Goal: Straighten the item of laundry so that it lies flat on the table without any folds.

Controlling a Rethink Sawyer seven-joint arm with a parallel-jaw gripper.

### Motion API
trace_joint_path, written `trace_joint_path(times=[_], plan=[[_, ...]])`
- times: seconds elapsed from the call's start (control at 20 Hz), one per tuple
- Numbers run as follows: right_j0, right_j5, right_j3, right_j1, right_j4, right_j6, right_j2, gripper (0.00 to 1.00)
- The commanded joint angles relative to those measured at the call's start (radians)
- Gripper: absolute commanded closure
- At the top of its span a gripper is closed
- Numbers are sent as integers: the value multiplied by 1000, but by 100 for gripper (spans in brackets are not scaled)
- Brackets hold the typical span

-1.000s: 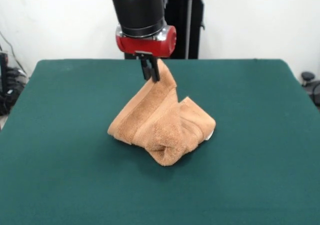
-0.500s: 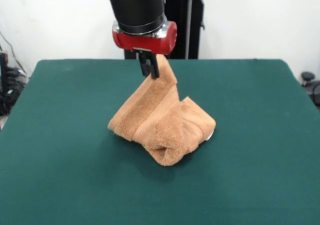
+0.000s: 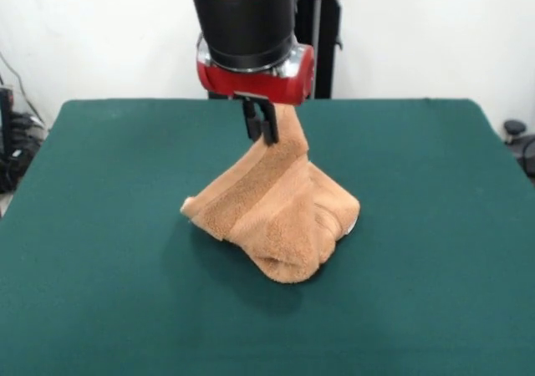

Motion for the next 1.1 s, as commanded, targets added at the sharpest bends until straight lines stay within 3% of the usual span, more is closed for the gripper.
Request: trace_joint_path(times=[0.05,0.6,1.1], plan=[[75,146,-239,151,49,372,-18,100],[104,223,-421,262,82,372,-58,100],[143,371,-621,350,98,468,-122,100]])
